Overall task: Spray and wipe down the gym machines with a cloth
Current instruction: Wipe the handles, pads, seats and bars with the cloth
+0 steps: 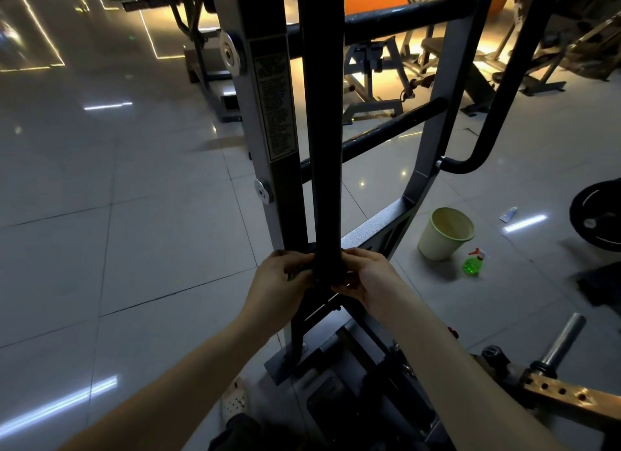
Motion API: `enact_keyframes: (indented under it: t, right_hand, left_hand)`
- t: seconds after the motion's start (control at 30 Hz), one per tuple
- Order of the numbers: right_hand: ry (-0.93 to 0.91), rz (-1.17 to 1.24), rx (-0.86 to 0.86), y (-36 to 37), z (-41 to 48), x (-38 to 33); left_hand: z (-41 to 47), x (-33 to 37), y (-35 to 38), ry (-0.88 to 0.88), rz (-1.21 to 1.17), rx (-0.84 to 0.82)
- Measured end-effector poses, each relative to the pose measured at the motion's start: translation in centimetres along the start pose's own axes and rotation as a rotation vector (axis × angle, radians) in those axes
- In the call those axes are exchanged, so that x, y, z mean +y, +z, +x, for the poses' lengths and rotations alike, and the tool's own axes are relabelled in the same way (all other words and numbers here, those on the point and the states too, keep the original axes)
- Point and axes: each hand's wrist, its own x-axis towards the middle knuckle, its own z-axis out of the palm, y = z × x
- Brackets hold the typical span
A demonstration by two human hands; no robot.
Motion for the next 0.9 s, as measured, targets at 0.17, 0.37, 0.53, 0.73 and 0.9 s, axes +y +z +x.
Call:
enact_keyframes:
  t: [0.17, 0.37, 0.53, 0.73, 0.9]
  right_hand:
    - [-0.158, -0.035, -0.032, -1.5, -1.8, -2.2]
    - [-0.142, -0.009, -0.017, -1.0, -2.9, -1.8]
    - [-0.155, -0.023, -0.021, -0.3, -3.3, -2.1]
    - [-0.385, 0.058, -0.094, -0.8, -6.2, -5.0]
    - [-0.440, 0.018, -0.081, -0.7, -6.5, -4.9]
  left_hand:
    - [-0.5, -0.1, 0.2, 0.021, -0.056, 0.083]
    - [-1.4, 0.9, 0.6, -0.021, -0.163, 0.185]
    - [-1.6, 1.7, 0.3, -0.037, -0.190, 0.087]
    - [-0.4, 4.2, -2.0, 0.134, -0.095, 0.044]
    - [-0.1, 5.3, -2.3, 0.149, -0.163, 0.048]
